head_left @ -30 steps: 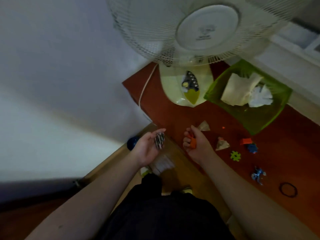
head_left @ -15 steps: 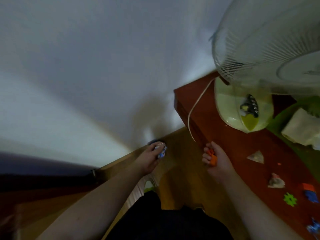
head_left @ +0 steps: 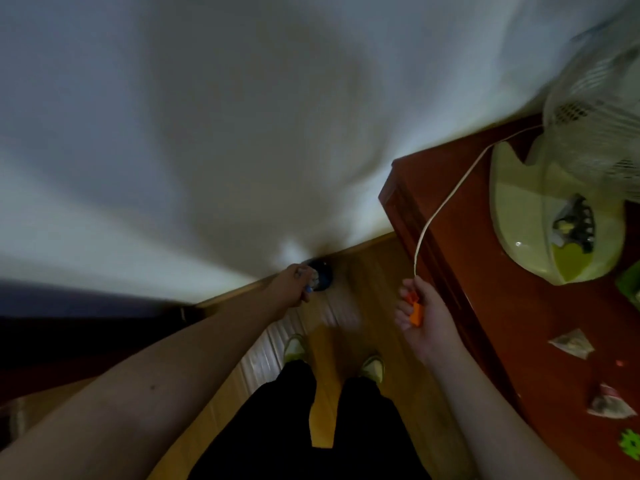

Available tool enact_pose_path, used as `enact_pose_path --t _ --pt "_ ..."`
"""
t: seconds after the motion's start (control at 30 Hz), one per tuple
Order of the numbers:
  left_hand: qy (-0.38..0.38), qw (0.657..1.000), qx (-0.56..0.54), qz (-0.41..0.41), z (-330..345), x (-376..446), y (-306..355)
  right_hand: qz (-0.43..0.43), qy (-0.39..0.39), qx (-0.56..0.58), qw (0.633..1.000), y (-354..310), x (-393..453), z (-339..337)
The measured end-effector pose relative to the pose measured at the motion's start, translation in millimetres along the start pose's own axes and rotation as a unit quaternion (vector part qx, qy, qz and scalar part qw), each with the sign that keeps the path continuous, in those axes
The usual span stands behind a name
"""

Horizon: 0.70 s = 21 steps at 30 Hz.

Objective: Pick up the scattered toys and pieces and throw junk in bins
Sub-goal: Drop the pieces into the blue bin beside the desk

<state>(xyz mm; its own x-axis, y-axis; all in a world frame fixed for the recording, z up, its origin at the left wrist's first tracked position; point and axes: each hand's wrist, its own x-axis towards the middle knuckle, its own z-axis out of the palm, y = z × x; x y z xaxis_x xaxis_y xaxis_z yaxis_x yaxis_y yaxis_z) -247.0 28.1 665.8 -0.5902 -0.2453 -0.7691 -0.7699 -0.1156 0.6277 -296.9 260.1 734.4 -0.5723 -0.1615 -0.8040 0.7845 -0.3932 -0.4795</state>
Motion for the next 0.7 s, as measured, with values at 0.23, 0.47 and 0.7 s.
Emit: enact_pose_path --t 0.23,0.47,0.7 --pt "0.006 0.999 0.017 0.031 16 44 -30 -0.042 -0.004 -0.214 0.976 12 66 7" --pt "0.056 0.997 0.036 0.027 22 115 -73 -0.076 0.009 -0.380 0.922 40 127 -1" --pt "0.094 0.986 0.132 0.033 43 202 -106 -0.098 0.018 -0.429 0.898 73 191 -25"
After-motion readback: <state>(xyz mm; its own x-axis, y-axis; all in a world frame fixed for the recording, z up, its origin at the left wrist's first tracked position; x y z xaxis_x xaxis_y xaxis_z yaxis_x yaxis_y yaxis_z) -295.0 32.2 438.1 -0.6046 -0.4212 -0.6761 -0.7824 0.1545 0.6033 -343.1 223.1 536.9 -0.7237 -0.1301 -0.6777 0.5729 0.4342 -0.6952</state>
